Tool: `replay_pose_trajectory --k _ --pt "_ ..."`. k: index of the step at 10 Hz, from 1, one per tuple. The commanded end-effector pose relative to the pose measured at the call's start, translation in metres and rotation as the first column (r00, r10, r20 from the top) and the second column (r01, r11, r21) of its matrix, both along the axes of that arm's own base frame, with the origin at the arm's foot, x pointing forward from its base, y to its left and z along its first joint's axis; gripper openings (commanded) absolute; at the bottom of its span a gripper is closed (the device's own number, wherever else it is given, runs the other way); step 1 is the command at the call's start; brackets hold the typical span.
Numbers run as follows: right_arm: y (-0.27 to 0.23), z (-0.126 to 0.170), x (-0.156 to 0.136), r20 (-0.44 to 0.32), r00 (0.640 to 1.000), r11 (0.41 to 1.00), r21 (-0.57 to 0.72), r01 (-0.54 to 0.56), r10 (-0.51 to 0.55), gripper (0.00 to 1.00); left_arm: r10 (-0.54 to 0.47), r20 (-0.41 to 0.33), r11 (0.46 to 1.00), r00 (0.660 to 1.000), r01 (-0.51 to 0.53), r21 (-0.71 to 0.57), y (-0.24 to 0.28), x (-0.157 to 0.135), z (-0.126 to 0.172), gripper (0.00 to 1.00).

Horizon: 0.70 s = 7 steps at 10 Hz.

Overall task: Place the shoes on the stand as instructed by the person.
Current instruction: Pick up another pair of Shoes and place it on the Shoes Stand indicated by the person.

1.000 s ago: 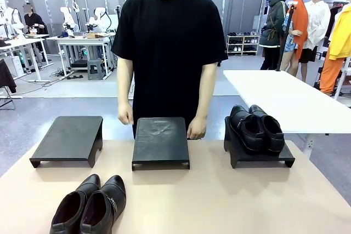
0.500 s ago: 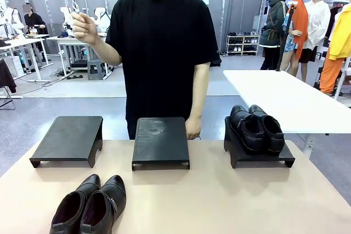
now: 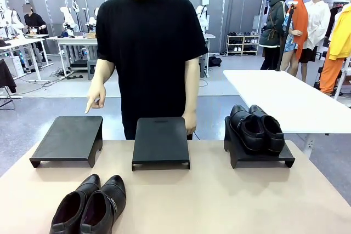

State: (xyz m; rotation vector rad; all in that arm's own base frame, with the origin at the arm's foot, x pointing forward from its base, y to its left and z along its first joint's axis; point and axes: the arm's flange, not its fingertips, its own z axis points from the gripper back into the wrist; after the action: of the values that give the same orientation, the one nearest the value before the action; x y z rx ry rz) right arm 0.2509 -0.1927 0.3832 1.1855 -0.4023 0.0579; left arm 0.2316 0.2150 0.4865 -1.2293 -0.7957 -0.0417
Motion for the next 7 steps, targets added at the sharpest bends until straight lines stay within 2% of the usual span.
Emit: replay_pose_trajectory --k 1,2,4,5,7 --pt "-0.002 0.0 -0.003 0.008 1.0 1.0 -0.001 -0.009 0.009 1.0 -0.01 0.023 1.0 1.0 0.01 0.001 0.002 0.0 0.001 1.0" --pt "-0.002 0.0 -0.003 0.008 1.0 1.0 -0.001 -0.009 0.009 1.0 0.0 0.0 1.0 1.0 0.0 0.0 0.0 0.0 0.0 1.0" --pt "-0.002 0.0 -0.003 0.008 1.0 1.0 -0.001 -0.009 0.009 1.0 0.0 0.0 1.0 1.0 0.0 0.0 0.0 0.0 0.0 1.0" --pt "-0.002 0.0 -0.003 0.008 1.0 1.0 -0.001 -0.009 0.009 1.0 -0.05 -0.012 0.996 0.999 0.05 0.071 -0.024 0.007 0.014 1.0" --pt "-0.002 0.0 -0.003 0.008 1.0 1.0 -0.001 -0.009 0.009 1.0 -0.116 -0.102 0.972 0.988 0.134 0.195 -0.078 0.029 0.043 1.0"
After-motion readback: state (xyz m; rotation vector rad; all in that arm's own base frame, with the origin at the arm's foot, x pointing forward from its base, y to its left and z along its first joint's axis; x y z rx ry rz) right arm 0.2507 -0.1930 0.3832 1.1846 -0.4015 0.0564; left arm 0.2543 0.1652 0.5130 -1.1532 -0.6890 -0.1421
